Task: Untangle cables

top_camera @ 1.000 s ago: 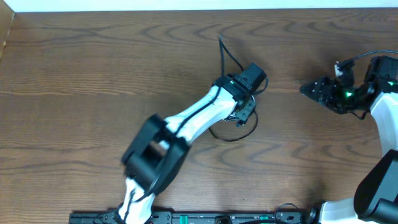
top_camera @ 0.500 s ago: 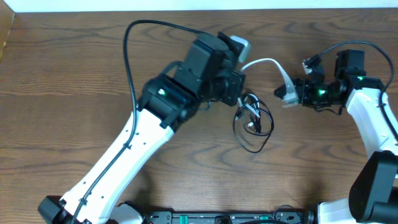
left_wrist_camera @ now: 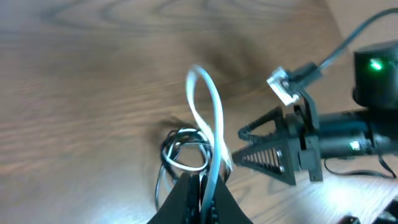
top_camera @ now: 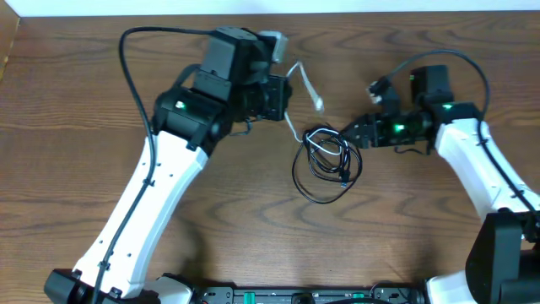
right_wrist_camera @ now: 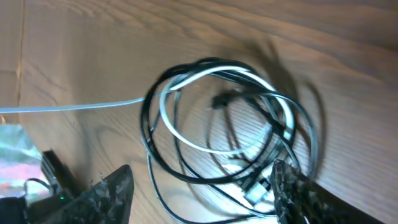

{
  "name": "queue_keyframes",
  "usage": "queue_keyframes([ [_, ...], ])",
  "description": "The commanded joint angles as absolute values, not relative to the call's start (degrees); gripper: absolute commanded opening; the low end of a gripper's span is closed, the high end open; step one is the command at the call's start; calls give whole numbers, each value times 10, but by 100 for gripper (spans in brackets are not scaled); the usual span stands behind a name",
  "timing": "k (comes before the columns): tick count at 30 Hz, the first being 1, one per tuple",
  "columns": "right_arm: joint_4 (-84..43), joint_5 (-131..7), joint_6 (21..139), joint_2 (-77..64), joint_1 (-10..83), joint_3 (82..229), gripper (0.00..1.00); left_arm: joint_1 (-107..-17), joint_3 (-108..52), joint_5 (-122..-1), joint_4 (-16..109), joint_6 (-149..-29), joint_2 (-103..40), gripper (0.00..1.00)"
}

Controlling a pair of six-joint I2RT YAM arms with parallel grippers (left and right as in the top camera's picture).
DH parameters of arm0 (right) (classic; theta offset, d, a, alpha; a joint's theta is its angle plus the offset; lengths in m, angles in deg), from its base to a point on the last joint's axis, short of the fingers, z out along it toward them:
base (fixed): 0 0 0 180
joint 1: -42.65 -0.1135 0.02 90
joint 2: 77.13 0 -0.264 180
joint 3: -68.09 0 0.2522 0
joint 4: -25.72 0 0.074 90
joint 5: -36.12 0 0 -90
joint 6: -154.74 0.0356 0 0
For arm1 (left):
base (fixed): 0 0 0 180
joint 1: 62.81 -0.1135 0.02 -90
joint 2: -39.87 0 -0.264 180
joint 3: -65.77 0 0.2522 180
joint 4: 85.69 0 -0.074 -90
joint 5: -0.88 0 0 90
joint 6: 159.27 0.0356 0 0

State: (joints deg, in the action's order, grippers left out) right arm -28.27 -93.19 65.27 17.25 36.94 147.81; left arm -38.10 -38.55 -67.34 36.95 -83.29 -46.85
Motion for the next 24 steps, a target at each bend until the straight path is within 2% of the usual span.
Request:
queue_keyframes([
  [1,-267,-892,634,191,323,1486,63,-403,-383,-666,339,-847,-466,7],
  [4,-244,-887,592,204,295,1486,56,-416,-382,-660,314,-869,-466,7],
  [8,-211,-842,569,221,264,1486,53,-441,-382,-619,300,-872,-466,7],
  [14,-191,-811,541,244,234,1486,43,-464,-382,-595,289,-872,-467,7],
  [19,-165,-810,522,267,222,1486,31,-475,-382,-574,270,-874,-467,8],
  [24,-165,-813,509,290,212,1486,29,-484,-382,-565,257,-874,-467,7],
])
